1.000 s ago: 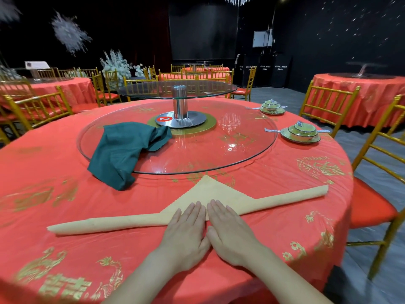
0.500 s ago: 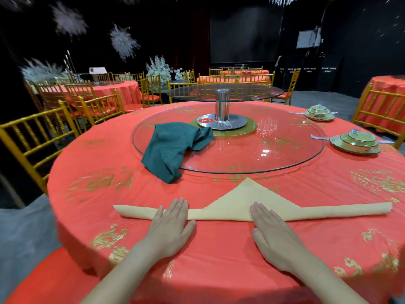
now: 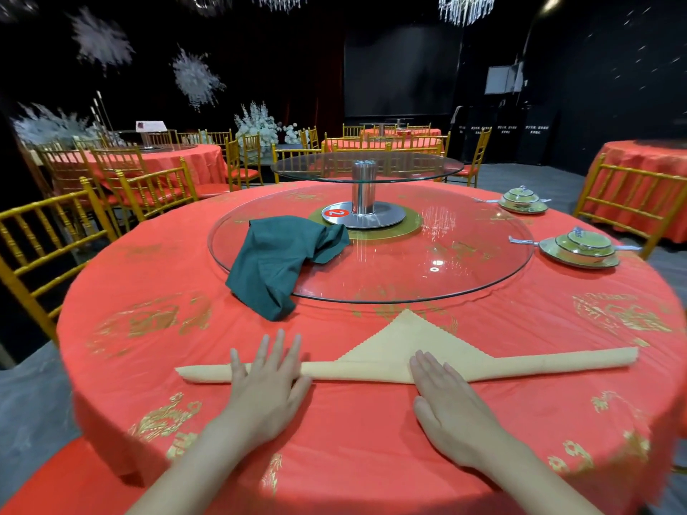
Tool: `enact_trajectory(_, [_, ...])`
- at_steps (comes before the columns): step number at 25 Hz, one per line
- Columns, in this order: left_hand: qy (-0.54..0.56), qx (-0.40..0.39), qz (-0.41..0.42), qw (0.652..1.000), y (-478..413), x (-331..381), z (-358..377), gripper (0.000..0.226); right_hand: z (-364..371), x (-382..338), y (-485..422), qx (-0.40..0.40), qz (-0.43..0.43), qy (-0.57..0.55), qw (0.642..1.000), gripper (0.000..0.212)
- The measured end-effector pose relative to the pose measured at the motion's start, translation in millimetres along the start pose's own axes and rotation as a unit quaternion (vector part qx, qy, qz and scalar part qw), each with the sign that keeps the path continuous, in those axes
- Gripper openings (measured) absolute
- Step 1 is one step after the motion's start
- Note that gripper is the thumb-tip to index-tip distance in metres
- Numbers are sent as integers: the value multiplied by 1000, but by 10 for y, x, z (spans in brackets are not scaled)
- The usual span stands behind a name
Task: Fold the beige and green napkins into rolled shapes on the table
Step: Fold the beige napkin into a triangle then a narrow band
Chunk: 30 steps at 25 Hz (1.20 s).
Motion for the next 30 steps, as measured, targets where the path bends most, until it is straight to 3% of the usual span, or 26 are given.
enact_trajectory(3, [0, 31, 134, 990, 154, 774, -6, 62, -16, -15, 6, 3, -4, 0, 1000, 95])
enact_trajectory(6, [21, 73, 184, 980, 114, 1086, -73, 41, -1, -6, -10, -1, -13, -8, 1000, 96])
enact_trajectory(9, [63, 88, 183, 977, -9, 1037, -127, 34, -50, 170, -50, 20, -22, -31, 999, 91])
enact_trajectory(14, [84, 109, 195, 971, -105, 1027, -147, 26, -314, 553, 11, 134, -27, -14, 990, 35])
enact_trajectory(17, [59, 137, 200, 968, -104, 1026, -191, 21, -391, 599, 40, 132, -12, -3, 991, 17])
enact_trajectory(21, [66, 121, 200, 970, -69, 1034, -221, 26, -419, 585, -3, 81, 1, 12, 997, 19])
enact_trajectory(26, [70, 117, 142, 980, -191, 1065, -206, 27, -397, 629, -160, 65, 59, -3, 996, 25])
enact_trajectory(30, [82, 132, 219, 963, -18, 1296, -104, 40, -356, 656, -117, 105, 83, -12, 991, 19])
Point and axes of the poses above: each hand's wrist, its own y-axis away from the middle knuckle, its own z-axis out of the palm, x = y × z, the point moved 7 cm from there along -y, towards the middle knuckle, and after that the axes turned 4 degrees about -z, right-handed, at the moved point
